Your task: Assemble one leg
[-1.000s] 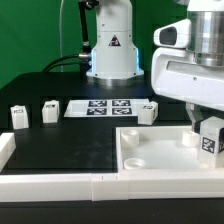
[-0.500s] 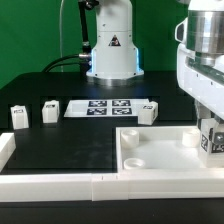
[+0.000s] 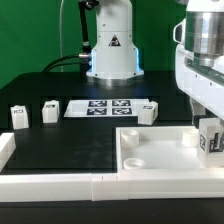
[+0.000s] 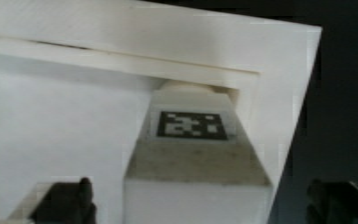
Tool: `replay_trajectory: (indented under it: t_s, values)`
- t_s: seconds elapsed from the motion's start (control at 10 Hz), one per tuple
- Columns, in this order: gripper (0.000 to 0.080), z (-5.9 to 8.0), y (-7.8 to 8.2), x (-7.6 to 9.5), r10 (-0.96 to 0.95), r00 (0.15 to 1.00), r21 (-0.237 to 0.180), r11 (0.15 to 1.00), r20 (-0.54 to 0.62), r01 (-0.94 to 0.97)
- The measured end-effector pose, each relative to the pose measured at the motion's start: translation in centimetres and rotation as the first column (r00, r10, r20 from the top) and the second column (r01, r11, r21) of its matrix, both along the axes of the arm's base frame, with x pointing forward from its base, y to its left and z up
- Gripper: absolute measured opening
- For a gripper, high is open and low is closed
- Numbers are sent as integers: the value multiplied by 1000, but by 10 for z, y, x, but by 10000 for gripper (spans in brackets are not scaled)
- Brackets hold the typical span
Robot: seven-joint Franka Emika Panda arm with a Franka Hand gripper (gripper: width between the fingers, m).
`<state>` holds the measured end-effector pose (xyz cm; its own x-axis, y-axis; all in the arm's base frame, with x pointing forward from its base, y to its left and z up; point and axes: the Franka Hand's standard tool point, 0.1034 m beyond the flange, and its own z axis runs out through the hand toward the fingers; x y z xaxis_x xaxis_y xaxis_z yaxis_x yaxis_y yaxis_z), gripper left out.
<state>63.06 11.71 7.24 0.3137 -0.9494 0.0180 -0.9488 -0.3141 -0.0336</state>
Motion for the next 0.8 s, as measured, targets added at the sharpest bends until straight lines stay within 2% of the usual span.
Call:
replay_trajectory:
  t_s: [0.2, 0.3, 0.5, 0.8]
  values:
    - [642, -1, 5, -1, 301, 954, -9, 954, 5, -301]
    - [648, -3, 7, -3, 451, 893, -14, 893, 3, -450]
    - [649, -4, 10, -4, 702, 712, -23, 712, -11, -702]
    - [649, -2, 1, 0, 893, 448, -33, 447, -31, -894]
